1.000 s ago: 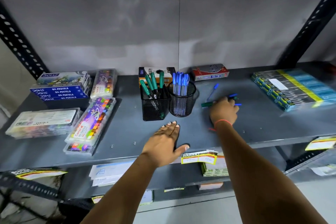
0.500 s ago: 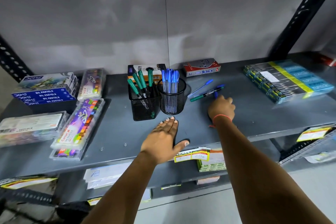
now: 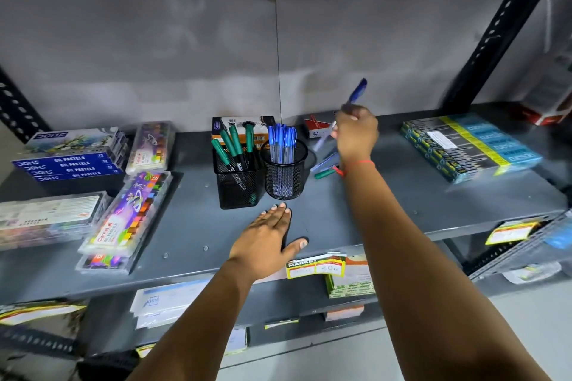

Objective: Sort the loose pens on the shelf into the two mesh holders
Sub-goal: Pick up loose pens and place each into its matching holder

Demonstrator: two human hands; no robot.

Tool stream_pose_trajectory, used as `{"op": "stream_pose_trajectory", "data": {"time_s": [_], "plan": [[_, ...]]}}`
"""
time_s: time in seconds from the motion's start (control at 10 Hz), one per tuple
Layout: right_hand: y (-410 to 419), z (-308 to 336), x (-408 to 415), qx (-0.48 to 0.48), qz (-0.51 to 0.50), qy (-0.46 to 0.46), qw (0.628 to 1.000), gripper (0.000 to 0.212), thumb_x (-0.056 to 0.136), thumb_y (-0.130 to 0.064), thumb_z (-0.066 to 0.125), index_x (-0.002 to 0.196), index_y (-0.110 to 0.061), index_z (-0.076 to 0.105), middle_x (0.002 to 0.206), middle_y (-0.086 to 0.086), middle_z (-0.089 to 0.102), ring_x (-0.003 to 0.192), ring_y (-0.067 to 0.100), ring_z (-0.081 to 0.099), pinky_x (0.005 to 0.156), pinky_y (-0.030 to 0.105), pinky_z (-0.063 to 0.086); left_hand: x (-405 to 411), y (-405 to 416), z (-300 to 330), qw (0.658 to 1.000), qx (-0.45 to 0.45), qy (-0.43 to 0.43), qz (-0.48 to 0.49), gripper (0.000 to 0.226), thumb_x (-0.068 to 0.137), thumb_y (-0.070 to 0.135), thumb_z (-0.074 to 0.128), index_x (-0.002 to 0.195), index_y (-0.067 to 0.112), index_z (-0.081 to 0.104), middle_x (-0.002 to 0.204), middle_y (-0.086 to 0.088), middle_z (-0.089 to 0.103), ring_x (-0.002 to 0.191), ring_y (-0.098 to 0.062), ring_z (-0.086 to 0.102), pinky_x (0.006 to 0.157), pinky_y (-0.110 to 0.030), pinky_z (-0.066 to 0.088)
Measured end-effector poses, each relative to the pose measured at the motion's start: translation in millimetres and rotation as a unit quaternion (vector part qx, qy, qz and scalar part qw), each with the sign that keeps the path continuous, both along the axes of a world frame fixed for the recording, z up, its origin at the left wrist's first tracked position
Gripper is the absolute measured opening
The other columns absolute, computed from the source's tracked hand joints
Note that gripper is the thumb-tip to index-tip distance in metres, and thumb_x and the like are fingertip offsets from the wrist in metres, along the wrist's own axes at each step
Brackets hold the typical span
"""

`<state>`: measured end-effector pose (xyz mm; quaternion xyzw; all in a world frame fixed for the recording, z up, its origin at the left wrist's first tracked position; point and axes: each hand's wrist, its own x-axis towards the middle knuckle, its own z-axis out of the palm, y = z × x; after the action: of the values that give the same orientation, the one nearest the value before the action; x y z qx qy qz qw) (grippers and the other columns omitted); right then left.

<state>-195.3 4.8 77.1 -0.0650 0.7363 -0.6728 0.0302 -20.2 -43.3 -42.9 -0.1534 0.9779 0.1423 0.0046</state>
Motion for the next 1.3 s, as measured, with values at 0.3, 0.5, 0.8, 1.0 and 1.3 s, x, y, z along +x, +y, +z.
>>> {"op": "stream_pose_trajectory", "data": {"time_s": [0.3, 0.5, 0.8, 1.0, 1.3], "plan": [[-33, -17, 25, 0.259, 0.151, 0.075, 0.951, 0.017, 0.085, -0.010, 0.051, 0.081, -0.006, 0.068, 0.085, 0.019, 0.066, 0.083, 0.033, 0.055, 0.071, 0.030, 0.044, 3, -2, -2, 1.000, -0.011, 0.011, 0.027, 0.070, 0.093, 0.055, 0.029, 0.145, 0.011, 0.012, 0.157, -0.005, 0.009, 0.143, -0.016, 0.005, 0.113, -0.025, -0.001], [-37, -30, 29, 0.320, 0.140, 0.097, 0.932, 0.023, 0.088, -0.016, 0.054, 0.104, -0.006, 0.067, 0.126, 0.017, 0.053, 0.121, 0.036, 0.044, 0.098, 0.040, 0.043, 2, -2, -5, 0.999, -0.011, 0.013, 0.030, 0.070, 0.092, 0.056, 0.028, 0.145, 0.013, 0.011, 0.157, -0.003, 0.008, 0.143, -0.015, 0.005, 0.113, -0.025, -0.001], [-36, -41, 23, 0.279, 0.097, 0.099, 0.950, 0.017, 0.089, -0.012, 0.054, 0.102, -0.006, 0.063, 0.120, 0.018, 0.055, 0.116, 0.035, 0.047, 0.092, 0.038, 0.044, 3, -2, -3, 0.999, -0.017, 0.019, 0.027, 0.070, 0.092, 0.056, 0.028, 0.145, 0.012, 0.011, 0.157, -0.004, 0.008, 0.143, -0.015, 0.005, 0.113, -0.024, -0.001], [-39, -47, 17, 0.247, 0.092, 0.091, 0.960, 0.017, 0.088, -0.018, 0.059, 0.103, -0.009, 0.060, 0.118, 0.016, 0.057, 0.110, 0.036, 0.053, 0.087, 0.040, 0.047, 2, -3, -5, 0.999, -0.022, 0.019, 0.028, 0.071, 0.092, 0.057, 0.027, 0.145, 0.013, 0.012, 0.157, -0.004, 0.009, 0.143, -0.014, 0.005, 0.112, -0.023, -0.002], [-10, -71, -14, 0.342, 0.024, 0.000, 0.939, 0.034, 0.094, -0.012, 0.040, 0.125, -0.009, 0.054, 0.138, 0.020, 0.043, 0.126, 0.038, 0.043, 0.101, 0.043, 0.041, 2, -4, -8, 0.999, -0.022, 0.020, 0.024, 0.072, 0.091, 0.058, 0.027, 0.145, 0.013, 0.011, 0.157, -0.004, 0.009, 0.143, -0.014, 0.005, 0.113, -0.024, -0.002]]}}
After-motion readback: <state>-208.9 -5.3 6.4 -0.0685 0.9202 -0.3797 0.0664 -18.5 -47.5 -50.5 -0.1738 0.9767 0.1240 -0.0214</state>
